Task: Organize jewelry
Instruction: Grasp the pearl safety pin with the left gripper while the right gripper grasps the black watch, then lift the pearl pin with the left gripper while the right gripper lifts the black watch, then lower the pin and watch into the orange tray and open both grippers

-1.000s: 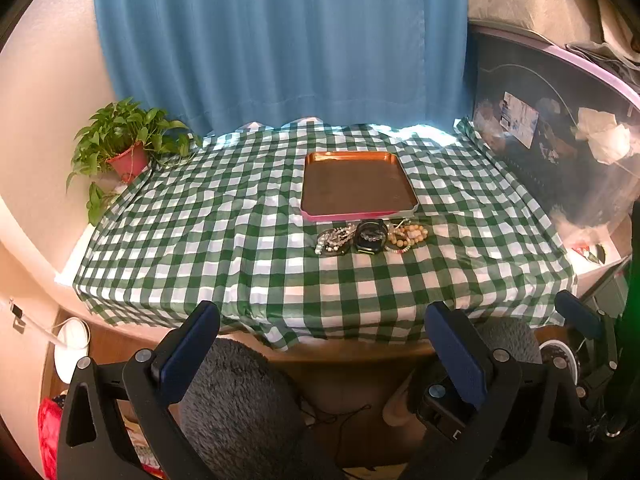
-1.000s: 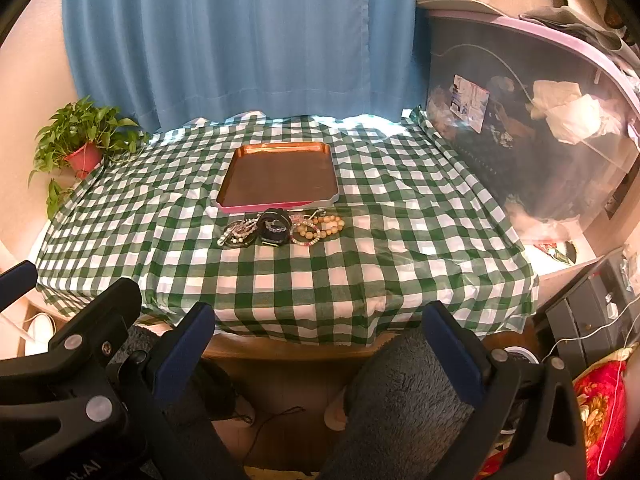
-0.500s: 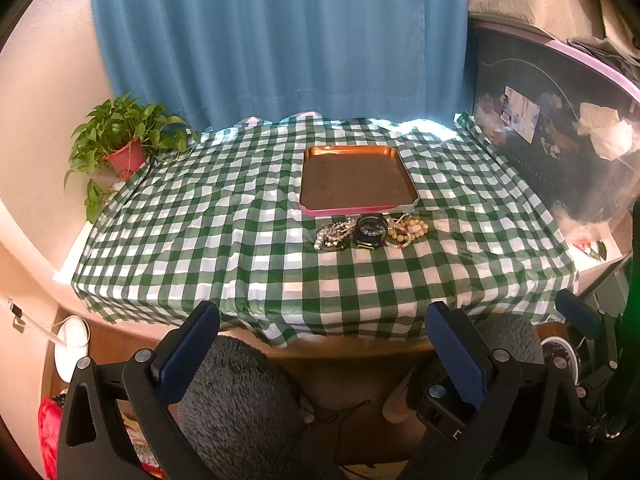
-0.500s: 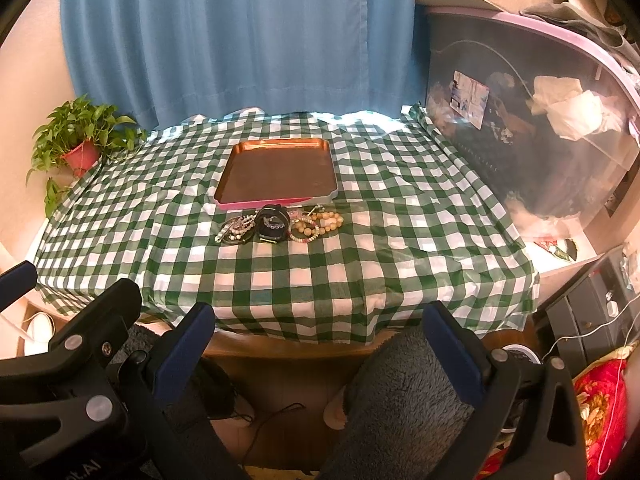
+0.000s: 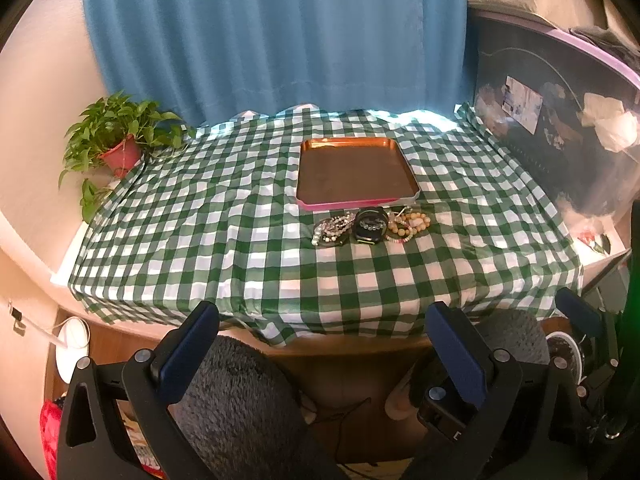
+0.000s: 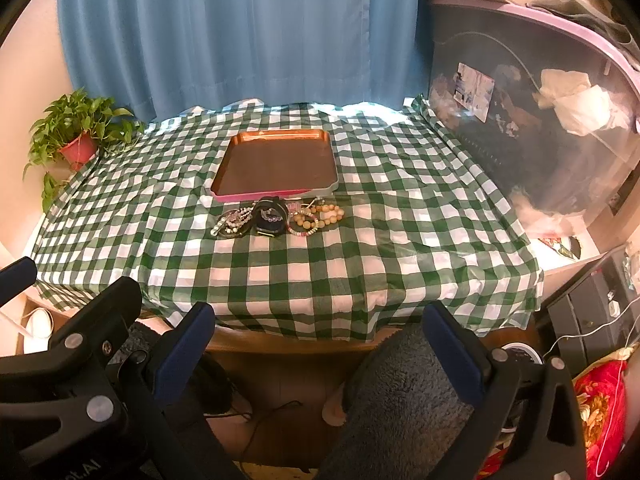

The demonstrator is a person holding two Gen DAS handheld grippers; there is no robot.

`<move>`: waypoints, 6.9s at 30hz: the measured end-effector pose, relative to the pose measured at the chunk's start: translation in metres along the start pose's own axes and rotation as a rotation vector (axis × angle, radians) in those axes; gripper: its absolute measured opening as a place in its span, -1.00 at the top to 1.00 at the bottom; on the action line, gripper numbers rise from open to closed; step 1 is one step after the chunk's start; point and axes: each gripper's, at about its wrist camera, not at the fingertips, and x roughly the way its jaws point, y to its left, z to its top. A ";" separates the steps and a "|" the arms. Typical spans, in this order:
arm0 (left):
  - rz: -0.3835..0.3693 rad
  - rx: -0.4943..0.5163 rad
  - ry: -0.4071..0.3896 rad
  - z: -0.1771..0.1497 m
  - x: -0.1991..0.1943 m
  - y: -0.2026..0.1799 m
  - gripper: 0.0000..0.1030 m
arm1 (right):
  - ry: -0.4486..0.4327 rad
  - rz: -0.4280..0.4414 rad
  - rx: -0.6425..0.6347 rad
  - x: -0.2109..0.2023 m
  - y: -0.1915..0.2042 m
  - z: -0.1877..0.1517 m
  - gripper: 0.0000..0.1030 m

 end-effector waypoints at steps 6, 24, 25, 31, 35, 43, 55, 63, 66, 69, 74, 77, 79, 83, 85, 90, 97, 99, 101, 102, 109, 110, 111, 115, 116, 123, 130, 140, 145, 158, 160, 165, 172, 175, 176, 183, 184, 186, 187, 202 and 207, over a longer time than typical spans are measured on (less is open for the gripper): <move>0.009 0.006 0.051 -0.002 0.021 -0.003 -0.98 | 0.051 0.005 -0.006 0.024 0.001 0.003 -1.00; -0.182 -0.052 0.057 0.041 0.182 0.037 -0.98 | 0.140 0.267 -0.029 0.169 -0.018 0.021 -0.77; -0.178 -0.067 0.035 0.044 0.189 0.045 -0.98 | 0.126 0.276 -0.023 0.176 -0.024 0.024 -0.77; -0.115 0.072 -0.032 0.062 0.230 0.051 -0.88 | 0.033 0.312 -0.080 0.207 -0.042 0.049 -0.63; -0.163 0.082 0.059 0.068 0.267 0.047 -0.09 | 0.039 0.398 -0.115 0.228 -0.034 0.065 0.03; -0.254 0.060 0.130 0.060 0.295 0.042 0.30 | 0.053 0.448 -0.170 0.254 -0.009 0.077 0.73; -0.321 -0.028 0.158 0.059 0.300 0.063 0.78 | 0.079 0.438 -0.246 0.265 0.017 0.086 0.04; -0.322 -0.005 0.146 0.062 0.293 0.063 0.78 | 0.014 0.424 -0.217 0.268 0.021 0.100 0.13; -0.323 0.007 0.143 0.059 0.291 0.063 0.79 | 0.034 0.424 -0.213 0.275 0.023 0.102 0.73; -0.392 -0.044 0.140 0.060 0.285 0.069 0.79 | 0.027 0.424 -0.181 0.274 0.016 0.102 0.83; -0.385 -0.046 0.115 0.065 0.274 0.072 0.79 | -0.012 0.411 -0.141 0.261 0.001 0.102 0.85; -0.358 -0.046 0.130 0.064 0.276 0.072 0.79 | -0.019 0.417 -0.127 0.255 -0.007 0.104 0.85; -0.367 -0.063 0.135 0.062 0.276 0.074 0.79 | -0.027 0.418 -0.120 0.251 -0.010 0.105 0.85; -0.367 -0.078 0.137 0.059 0.277 0.075 0.79 | -0.025 0.432 -0.120 0.244 -0.016 0.102 0.85; -0.369 -0.073 0.175 0.055 0.283 0.072 0.75 | -0.015 0.435 -0.121 0.243 -0.020 0.097 0.84; -0.340 -0.028 0.200 0.048 0.292 0.062 0.74 | 0.023 0.420 -0.127 0.247 -0.028 0.080 0.83; -0.303 0.021 0.230 0.045 0.300 0.051 0.64 | 0.021 0.410 -0.140 0.251 -0.027 0.068 0.82; -0.293 0.008 0.250 0.043 0.301 0.053 0.49 | 0.022 0.417 -0.138 0.250 -0.026 0.066 0.78; -0.270 0.008 0.252 0.042 0.299 0.054 0.37 | 0.027 0.415 -0.144 0.250 -0.025 0.062 0.76; -0.256 0.010 0.252 0.041 0.299 0.054 0.24 | 0.027 0.404 -0.151 0.250 -0.024 0.060 0.76; -0.208 0.093 0.191 0.039 0.300 0.044 0.78 | 0.049 0.409 -0.143 0.264 -0.020 0.056 0.72; -0.221 0.077 0.194 0.040 0.301 0.047 0.78 | 0.053 0.411 -0.140 0.265 -0.019 0.056 0.72; -0.226 0.069 0.194 0.041 0.301 0.048 0.78 | 0.052 0.413 -0.138 0.265 -0.019 0.056 0.72; -0.220 0.070 0.198 0.039 0.299 0.048 0.78 | 0.003 0.403 -0.154 0.259 -0.019 0.056 0.80; -0.224 0.067 0.201 0.039 0.297 0.048 0.78 | -0.003 0.406 -0.157 0.257 -0.019 0.057 0.81; -0.234 0.062 0.233 0.036 0.279 0.044 0.78 | -0.016 0.425 -0.165 0.241 -0.017 0.056 0.82; -0.180 0.053 0.158 0.047 0.232 0.040 0.78 | -0.058 0.412 -0.124 0.200 -0.031 0.061 0.82; -0.194 0.020 0.038 0.060 0.152 0.041 0.78 | -0.115 0.349 -0.067 0.138 -0.066 0.064 0.82; -0.193 0.013 -0.017 0.067 0.119 0.043 0.78 | -0.133 0.340 -0.064 0.114 -0.076 0.063 0.82; -0.202 0.006 -0.210 0.108 0.067 0.050 0.78 | -0.251 0.347 -0.089 0.068 -0.078 0.101 0.82; -0.213 0.005 -0.211 0.115 0.071 0.049 0.78 | -0.260 0.351 -0.088 0.069 -0.076 0.109 0.82; -0.204 0.018 -0.221 0.129 0.088 0.044 0.78 | -0.275 0.344 -0.100 0.077 -0.068 0.127 0.82; -0.203 0.008 -0.184 0.148 0.134 0.042 0.77 | -0.255 0.333 -0.113 0.108 -0.057 0.145 0.82; -0.215 -0.010 -0.167 0.158 0.162 0.044 0.77 | -0.235 0.316 -0.115 0.130 -0.051 0.154 0.81; -0.220 -0.019 -0.160 0.161 0.171 0.044 0.77 | -0.238 0.305 -0.127 0.136 -0.047 0.156 0.81; -0.237 -0.061 -0.128 0.188 0.243 0.039 0.77 | -0.179 0.303 -0.123 0.200 -0.028 0.174 0.81; -0.242 -0.064 -0.122 0.190 0.251 0.038 0.77 | -0.169 0.303 -0.123 0.210 -0.025 0.176 0.81; -0.249 -0.068 -0.110 0.195 0.270 0.037 0.77 | -0.148 0.306 -0.128 0.227 -0.020 0.178 0.81; -0.252 -0.072 -0.101 0.198 0.281 0.036 0.77 | -0.140 0.305 -0.132 0.235 -0.018 0.179 0.81; -0.207 -0.039 -0.067 0.213 0.373 0.027 0.77 | -0.013 0.308 -0.151 0.350 0.017 0.197 0.80; -0.140 0.020 -0.010 0.210 0.410 0.024 0.78 | 0.021 0.278 -0.163 0.373 0.021 0.202 0.81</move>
